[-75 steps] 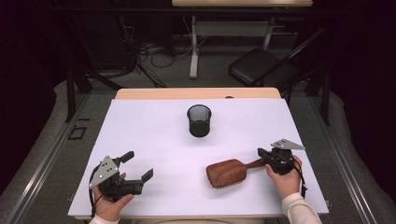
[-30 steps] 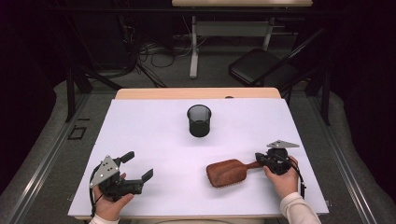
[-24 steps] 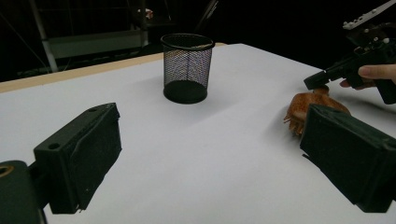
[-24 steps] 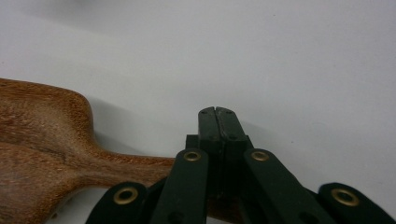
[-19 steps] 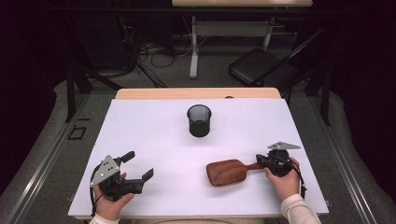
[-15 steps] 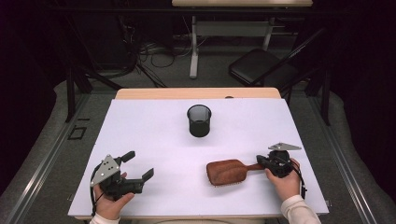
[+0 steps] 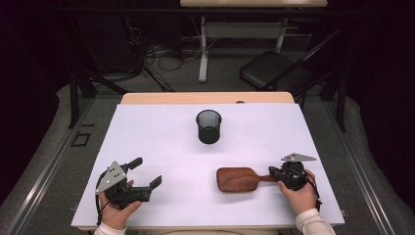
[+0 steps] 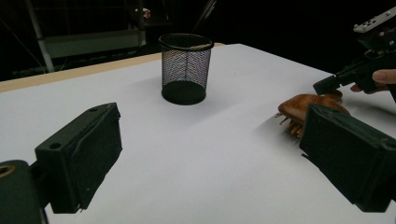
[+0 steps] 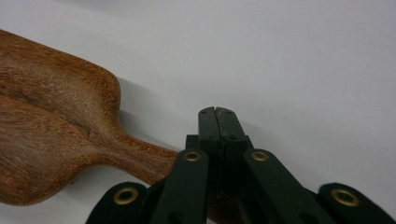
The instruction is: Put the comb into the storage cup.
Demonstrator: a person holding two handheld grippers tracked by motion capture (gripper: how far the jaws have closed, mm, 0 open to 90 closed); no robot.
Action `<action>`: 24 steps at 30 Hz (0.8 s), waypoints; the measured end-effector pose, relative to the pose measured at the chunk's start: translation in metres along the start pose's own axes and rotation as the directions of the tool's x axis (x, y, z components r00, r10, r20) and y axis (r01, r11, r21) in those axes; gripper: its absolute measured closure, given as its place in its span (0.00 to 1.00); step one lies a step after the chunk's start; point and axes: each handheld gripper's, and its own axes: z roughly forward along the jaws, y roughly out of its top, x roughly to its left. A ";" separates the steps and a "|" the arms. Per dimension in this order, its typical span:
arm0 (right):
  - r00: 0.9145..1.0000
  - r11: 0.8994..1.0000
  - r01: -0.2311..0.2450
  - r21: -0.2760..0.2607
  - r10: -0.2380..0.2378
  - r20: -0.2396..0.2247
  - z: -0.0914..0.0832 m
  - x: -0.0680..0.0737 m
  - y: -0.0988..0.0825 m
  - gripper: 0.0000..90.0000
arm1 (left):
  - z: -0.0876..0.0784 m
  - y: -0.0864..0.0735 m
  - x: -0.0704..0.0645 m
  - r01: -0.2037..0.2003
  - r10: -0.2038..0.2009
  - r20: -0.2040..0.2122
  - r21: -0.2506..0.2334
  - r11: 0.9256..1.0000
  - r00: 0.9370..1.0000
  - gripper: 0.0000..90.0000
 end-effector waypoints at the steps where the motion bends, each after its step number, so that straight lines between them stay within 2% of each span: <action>1: 1.000 1.000 -0.009 0.000 0.009 -0.002 -0.001 0.001 -0.001 1.00 | 0.000 0.000 0.000 0.000 0.000 0.001 0.000 1.000 1.000 0.06; 17: 0.999 0.999 -0.023 0.034 0.024 -0.041 -0.008 0.007 -0.008 1.00 | -0.001 0.000 0.000 -0.001 0.001 -0.002 0.001 1.000 1.000 0.06; 24: 0.999 0.999 -0.002 0.039 0.004 -0.049 -0.012 0.013 -0.010 1.00 | 0.000 0.000 0.000 0.000 0.000 -0.003 0.001 1.000 1.000 0.06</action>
